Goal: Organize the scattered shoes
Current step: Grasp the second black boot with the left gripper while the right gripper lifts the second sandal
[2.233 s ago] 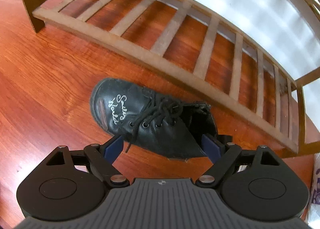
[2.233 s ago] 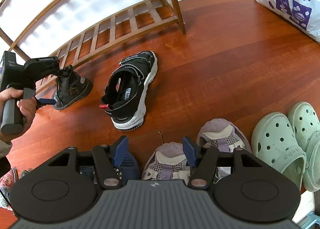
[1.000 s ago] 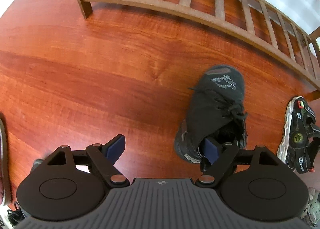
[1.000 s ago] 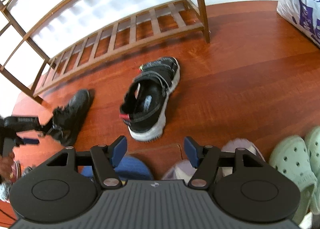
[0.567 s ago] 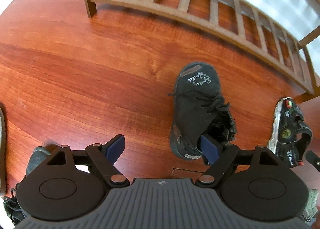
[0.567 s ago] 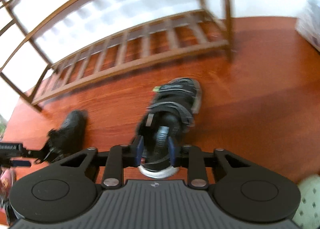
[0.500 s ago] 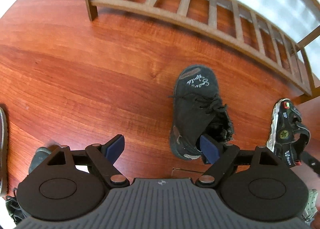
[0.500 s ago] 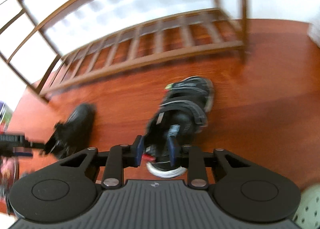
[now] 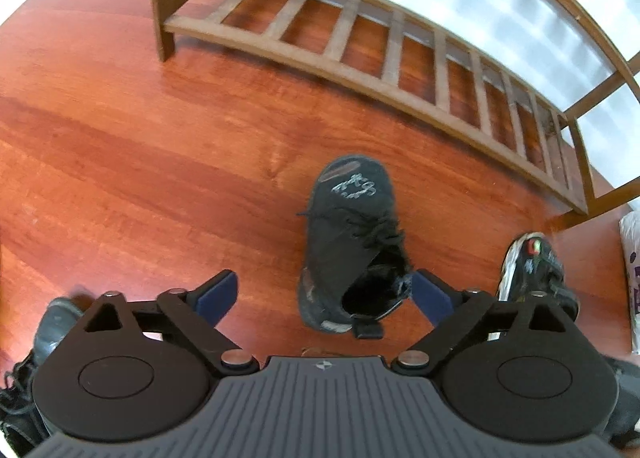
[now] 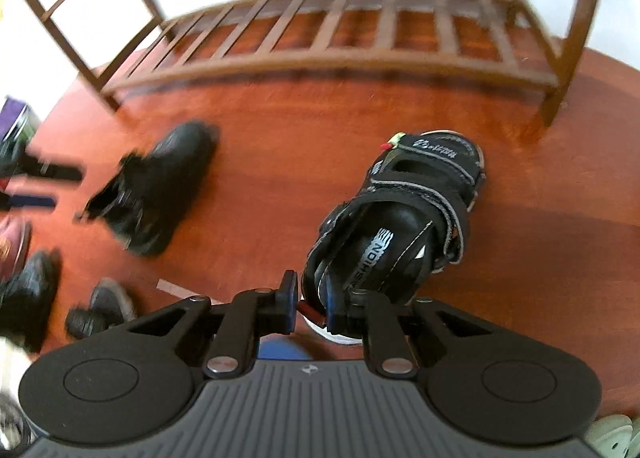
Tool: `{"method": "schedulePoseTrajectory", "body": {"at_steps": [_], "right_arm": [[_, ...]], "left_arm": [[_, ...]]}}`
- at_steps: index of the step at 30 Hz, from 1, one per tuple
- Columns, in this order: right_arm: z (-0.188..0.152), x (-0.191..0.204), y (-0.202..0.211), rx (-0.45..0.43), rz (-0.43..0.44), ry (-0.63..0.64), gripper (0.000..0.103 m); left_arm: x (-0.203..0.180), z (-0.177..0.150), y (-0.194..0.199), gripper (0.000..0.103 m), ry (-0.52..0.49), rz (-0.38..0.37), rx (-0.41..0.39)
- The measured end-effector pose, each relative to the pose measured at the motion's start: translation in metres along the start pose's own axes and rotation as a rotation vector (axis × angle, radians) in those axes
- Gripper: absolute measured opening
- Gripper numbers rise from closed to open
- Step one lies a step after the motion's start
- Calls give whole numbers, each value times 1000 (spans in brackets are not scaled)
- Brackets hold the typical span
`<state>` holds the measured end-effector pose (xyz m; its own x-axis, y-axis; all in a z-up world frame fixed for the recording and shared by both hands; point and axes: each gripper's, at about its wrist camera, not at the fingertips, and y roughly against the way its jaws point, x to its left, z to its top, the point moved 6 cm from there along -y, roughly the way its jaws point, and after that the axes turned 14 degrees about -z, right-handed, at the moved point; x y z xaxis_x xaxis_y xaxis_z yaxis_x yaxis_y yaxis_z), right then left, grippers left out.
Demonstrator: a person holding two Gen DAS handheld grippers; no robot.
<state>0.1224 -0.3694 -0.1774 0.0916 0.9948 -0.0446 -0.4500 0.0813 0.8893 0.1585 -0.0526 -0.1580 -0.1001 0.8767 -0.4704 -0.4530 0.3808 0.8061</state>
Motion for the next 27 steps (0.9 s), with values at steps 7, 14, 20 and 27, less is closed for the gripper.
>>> {"method": "schedulePoseTrajectory", "body": {"at_steps": [7, 14, 20, 27], "right_arm": [[-5, 2, 10, 11, 13, 25, 27], [-11, -10, 23, -3, -9, -13, 42], [-16, -21, 26, -4, -37, -49, 43], [-22, -34, 19, 5, -70, -82, 45]], "left_arm": [[-3, 7, -31, 98, -13, 53, 20], [-4, 10, -57, 99, -40, 69, 43], [-3, 9, -76, 99, -88, 101, 70], [1, 6, -93, 98, -117, 126, 106]]}}
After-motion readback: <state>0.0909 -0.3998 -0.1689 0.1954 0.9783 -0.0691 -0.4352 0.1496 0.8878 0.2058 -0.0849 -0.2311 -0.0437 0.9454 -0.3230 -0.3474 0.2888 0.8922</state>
